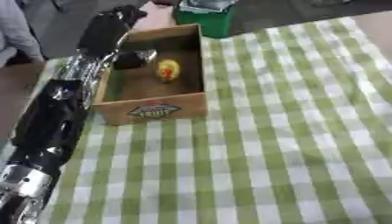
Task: Pick up objects on the table and place them in the box.
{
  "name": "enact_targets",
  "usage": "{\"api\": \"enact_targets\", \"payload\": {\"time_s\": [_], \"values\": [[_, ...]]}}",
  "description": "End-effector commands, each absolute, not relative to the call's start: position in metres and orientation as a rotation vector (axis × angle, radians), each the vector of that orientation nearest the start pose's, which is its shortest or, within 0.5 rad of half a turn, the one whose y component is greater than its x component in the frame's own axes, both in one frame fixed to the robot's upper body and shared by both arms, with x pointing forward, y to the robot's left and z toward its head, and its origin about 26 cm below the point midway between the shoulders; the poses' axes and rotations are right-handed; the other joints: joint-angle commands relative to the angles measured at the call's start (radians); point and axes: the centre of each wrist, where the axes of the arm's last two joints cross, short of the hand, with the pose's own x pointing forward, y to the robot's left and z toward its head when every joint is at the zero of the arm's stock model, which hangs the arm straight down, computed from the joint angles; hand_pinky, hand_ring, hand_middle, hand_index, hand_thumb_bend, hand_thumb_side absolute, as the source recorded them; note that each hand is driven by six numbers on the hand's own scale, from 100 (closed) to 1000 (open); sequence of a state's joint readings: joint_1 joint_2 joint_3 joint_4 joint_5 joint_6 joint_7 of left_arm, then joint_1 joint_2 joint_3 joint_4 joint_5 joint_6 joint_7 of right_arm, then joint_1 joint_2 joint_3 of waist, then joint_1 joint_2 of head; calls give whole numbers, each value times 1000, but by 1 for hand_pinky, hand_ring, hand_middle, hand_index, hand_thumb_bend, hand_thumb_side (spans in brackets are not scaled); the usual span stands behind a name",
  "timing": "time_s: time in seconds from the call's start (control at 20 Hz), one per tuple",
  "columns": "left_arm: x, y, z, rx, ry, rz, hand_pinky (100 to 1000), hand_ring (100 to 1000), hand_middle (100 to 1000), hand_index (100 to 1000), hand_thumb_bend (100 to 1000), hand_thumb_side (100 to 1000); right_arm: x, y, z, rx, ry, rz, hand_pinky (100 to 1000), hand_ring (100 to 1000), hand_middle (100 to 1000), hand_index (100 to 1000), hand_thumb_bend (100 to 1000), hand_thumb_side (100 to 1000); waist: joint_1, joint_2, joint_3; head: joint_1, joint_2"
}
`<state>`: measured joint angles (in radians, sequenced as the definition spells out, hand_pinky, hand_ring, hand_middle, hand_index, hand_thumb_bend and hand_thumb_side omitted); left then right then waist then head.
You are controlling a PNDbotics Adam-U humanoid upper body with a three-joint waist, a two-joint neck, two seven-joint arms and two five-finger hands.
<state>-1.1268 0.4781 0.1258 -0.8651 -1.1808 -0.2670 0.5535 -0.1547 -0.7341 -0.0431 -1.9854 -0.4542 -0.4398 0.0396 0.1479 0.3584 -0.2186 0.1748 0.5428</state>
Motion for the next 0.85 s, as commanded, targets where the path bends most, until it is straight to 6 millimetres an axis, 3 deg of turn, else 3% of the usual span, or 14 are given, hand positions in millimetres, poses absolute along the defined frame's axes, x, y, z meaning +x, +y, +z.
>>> {"api": "enact_targets", "payload": {"time_s": [0.05, 0.25, 0.45, 0.65, 0.85], "values": [[470, 334, 327, -1906, 2743, 336, 574, 700, 728, 898, 440, 1000, 277, -343, 221, 35, -2504, 543, 667, 595, 563, 776, 100, 471, -14, -33, 10, -19, 22], [445, 343, 339, -1673, 2876, 52, 561, 645, 658, 871, 398, 1000, 274, -347, 217, 16, -2502, 506, 666, 596, 563, 776, 100, 470, -25, -48, 36, -38, 46], [416, 345, 345, -1424, 3035, -91, 564, 621, 618, 851, 341, 962, 271, -352, 213, -3, -2504, 459, 666, 596, 564, 776, 100, 471, -44, -61, 63, -50, 74], [388, 342, 350, -1175, 3178, -218, 534, 565, 562, 821, 182, 829, 269, -355, 209, -15, -2505, 417, 665, 597, 565, 775, 100, 471, -64, -72, 88, -53, 93], [356, 334, 353, -915, 3272, -444, 522, 539, 548, 810, 100, 738, 266, -359, 204, -30, -2509, 367, 664, 598, 565, 775, 100, 471, -86, -82, 118, -65, 100]]}}
